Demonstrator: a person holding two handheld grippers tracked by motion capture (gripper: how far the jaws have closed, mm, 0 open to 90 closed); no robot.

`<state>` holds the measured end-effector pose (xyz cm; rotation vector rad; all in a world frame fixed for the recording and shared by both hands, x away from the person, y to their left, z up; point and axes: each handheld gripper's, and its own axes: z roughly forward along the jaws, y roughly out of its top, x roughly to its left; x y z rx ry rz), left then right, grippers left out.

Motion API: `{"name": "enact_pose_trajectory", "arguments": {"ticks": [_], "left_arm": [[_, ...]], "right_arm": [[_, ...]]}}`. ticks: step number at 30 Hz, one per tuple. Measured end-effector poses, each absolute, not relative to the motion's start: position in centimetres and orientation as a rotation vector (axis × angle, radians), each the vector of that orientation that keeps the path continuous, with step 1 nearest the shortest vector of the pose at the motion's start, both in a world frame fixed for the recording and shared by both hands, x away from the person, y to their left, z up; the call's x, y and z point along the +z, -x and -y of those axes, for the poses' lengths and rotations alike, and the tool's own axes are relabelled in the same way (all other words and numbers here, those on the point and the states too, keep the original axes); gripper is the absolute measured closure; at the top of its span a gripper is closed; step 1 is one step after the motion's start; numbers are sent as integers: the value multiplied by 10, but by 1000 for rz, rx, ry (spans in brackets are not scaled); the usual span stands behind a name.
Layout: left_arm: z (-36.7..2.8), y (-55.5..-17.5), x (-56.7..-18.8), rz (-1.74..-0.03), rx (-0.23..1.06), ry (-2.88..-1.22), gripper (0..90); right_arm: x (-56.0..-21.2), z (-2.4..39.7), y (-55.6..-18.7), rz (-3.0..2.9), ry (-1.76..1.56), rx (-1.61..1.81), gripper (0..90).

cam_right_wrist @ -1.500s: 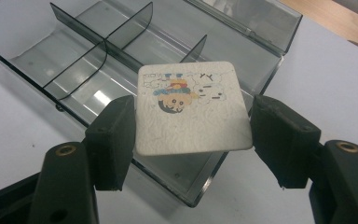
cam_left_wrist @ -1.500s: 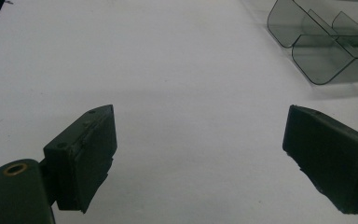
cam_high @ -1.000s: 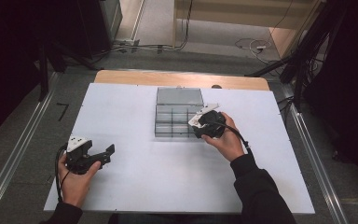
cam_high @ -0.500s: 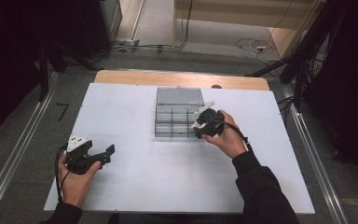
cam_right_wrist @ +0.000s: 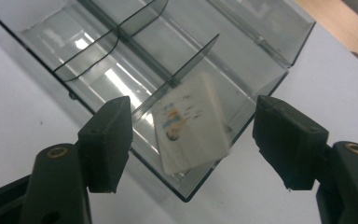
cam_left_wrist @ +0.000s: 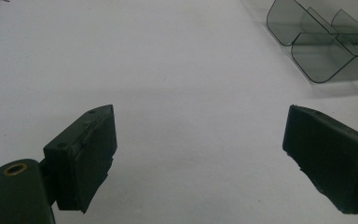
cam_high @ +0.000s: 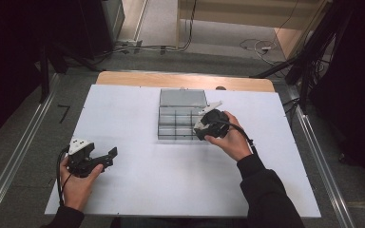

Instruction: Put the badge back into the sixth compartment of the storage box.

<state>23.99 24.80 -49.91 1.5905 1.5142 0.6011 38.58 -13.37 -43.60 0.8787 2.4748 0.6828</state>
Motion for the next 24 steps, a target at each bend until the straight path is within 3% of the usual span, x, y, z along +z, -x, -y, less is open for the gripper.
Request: {"name": "enact_pose_trajectory", "arguments": {"ticks": [24], "left_arm": [[-247, -240, -499, -1512, 600, -1590, 101]], "right_arm": [[-436, 144, -386, -2470, -950, 791, 264]]}}
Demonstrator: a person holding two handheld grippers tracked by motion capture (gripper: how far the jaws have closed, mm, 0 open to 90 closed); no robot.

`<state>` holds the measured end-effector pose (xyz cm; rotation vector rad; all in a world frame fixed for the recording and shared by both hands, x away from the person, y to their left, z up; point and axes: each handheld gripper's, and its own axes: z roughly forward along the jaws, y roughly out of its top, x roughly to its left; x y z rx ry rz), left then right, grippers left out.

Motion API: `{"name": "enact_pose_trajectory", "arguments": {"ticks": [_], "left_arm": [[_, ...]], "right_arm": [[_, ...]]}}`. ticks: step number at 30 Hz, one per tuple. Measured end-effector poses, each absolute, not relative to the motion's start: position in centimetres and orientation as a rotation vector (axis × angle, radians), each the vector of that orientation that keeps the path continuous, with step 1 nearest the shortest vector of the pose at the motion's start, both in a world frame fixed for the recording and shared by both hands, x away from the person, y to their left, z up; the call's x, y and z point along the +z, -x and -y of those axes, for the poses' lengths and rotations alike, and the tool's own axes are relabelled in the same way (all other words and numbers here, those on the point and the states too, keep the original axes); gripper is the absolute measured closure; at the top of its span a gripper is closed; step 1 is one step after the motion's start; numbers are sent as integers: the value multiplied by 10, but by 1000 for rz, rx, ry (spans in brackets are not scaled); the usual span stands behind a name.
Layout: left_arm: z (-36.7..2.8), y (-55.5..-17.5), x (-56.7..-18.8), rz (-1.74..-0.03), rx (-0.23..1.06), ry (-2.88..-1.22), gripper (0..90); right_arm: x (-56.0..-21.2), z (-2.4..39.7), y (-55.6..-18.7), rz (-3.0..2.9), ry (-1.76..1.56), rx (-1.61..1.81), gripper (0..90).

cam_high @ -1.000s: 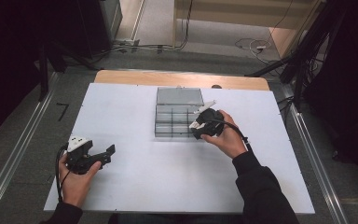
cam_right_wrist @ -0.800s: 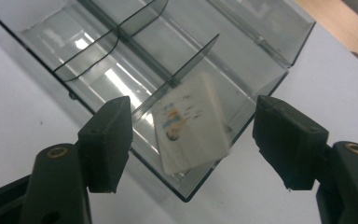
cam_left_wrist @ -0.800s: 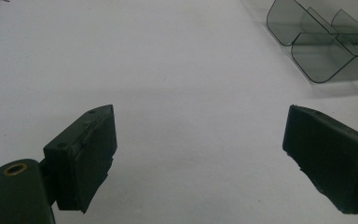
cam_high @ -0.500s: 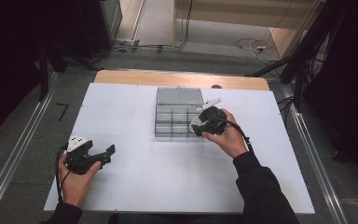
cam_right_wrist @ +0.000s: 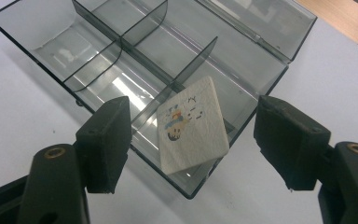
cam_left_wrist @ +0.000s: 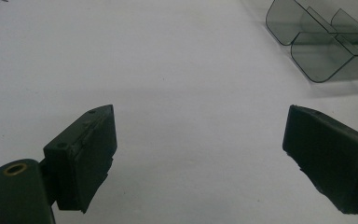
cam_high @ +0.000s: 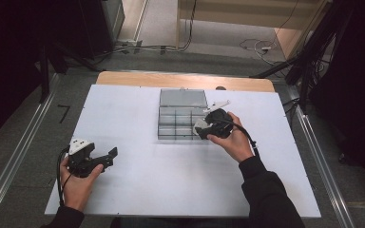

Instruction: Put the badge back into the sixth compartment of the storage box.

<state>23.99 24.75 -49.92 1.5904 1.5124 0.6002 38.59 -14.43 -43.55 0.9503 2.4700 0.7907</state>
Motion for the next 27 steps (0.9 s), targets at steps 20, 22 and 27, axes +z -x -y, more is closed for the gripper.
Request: {"name": "enact_pose_trajectory", "arguments": {"ticks": [20, 22, 27], "left_arm": [[-247, -240, -499, -1513, 601, -1590, 101], [-247, -240, -499, -1514, 602, -1589, 101], [-247, -240, -499, -1513, 603, -1594, 101]], "right_arm": [[-438, 149, -387, -2462, -971, 829, 256], [-437, 149, -387, -2461, -973, 832, 254], [-437, 149, -386, -2462, -977, 834, 249]]}}
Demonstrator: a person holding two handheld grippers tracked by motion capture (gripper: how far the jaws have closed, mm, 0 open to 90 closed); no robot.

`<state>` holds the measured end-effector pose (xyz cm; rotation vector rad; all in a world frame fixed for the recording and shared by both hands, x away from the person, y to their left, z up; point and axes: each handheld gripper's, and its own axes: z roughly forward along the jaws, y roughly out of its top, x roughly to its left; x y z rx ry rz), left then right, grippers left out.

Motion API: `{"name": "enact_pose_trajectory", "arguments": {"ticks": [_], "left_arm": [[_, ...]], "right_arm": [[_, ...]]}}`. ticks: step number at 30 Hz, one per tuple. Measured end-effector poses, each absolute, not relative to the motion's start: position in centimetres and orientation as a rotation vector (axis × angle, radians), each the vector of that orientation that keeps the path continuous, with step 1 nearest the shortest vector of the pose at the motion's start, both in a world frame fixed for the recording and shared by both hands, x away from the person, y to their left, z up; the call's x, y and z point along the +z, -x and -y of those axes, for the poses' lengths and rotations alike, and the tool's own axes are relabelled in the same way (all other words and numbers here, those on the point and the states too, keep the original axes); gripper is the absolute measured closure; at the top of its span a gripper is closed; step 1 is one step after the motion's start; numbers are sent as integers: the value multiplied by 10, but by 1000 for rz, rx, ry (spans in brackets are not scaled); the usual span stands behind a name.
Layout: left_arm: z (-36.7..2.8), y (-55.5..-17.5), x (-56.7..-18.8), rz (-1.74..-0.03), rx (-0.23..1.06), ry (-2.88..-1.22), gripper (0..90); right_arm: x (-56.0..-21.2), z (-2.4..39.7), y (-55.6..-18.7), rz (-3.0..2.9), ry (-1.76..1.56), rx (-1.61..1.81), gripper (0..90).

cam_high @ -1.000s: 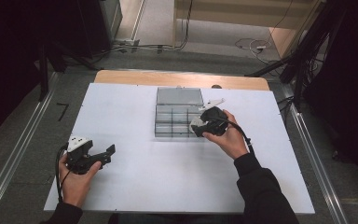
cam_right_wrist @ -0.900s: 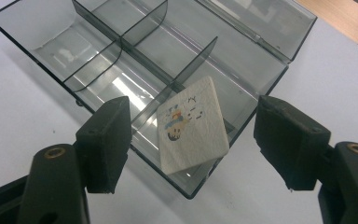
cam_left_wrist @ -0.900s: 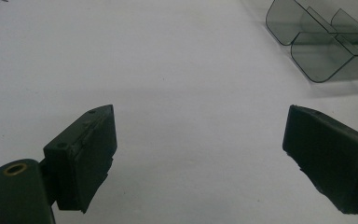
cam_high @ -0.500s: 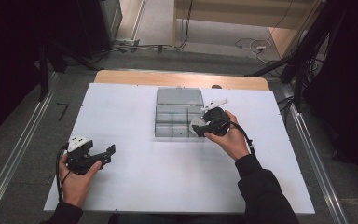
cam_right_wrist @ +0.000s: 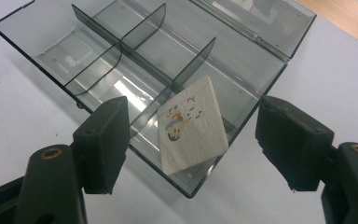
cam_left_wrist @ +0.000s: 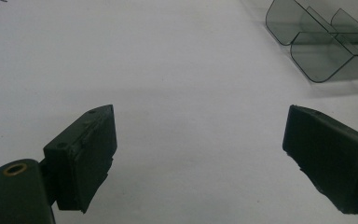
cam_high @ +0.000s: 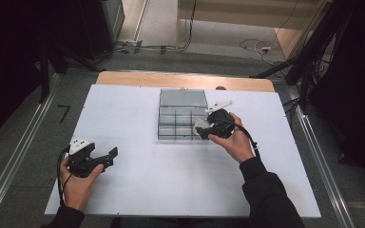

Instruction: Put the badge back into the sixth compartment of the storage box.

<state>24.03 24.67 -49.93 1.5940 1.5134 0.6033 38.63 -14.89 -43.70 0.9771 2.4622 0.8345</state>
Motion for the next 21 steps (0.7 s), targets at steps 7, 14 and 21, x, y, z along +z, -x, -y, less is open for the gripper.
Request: {"name": "enact_pose_trajectory", "arguments": {"ticks": [7, 14, 21], "left_arm": [[-247, -240, -500, -1513, 601, -1598, 101], [-247, -240, -499, -1513, 600, -1596, 102], [-247, -240, -500, -1512, 598, -1595, 101]], "right_arm": [[-436, 150, -386, -2458, -979, 846, 240], [-435, 151, -385, -2456, -987, 861, 233], [-435, 156, -383, -2451, -993, 890, 221]]}}
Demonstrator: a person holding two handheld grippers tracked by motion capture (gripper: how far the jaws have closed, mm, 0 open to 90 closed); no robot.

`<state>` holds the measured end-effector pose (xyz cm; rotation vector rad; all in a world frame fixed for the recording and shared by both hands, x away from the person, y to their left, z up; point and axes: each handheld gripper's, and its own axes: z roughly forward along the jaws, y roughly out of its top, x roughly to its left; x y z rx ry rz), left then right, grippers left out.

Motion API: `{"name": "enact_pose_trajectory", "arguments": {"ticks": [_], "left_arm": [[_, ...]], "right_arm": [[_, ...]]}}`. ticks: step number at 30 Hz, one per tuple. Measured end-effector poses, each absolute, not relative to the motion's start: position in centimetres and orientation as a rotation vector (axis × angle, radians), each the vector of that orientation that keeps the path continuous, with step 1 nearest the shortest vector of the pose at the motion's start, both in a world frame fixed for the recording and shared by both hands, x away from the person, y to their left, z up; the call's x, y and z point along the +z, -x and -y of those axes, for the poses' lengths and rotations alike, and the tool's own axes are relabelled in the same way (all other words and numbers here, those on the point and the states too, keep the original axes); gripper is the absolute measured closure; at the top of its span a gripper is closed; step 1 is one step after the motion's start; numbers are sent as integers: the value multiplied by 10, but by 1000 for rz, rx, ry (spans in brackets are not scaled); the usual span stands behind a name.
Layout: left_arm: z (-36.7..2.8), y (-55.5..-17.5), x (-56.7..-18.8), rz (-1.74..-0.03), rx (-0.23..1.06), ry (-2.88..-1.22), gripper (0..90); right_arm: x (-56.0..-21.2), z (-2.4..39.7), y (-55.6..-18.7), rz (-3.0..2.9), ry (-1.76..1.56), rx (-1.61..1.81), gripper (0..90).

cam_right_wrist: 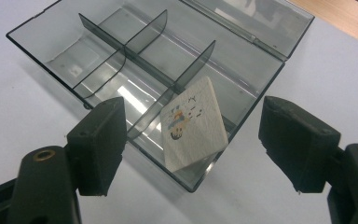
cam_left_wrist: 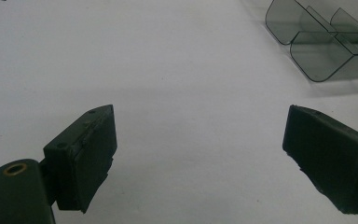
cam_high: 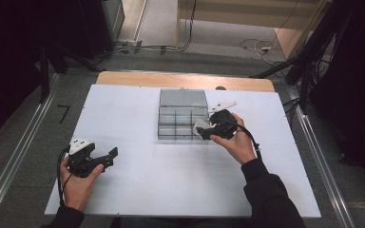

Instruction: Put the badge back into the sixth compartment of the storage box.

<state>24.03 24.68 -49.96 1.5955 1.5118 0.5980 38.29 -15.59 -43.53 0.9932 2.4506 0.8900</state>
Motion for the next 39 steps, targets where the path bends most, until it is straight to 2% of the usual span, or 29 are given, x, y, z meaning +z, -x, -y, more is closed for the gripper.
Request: {"name": "enact_pose_trajectory", "arguments": {"ticks": [39], "left_arm": [[-247, -240, -499, -1515, 602, -1594, 101]], "right_arm": [[-439, 182, -371, -2418, -1059, 971, 205]]}}
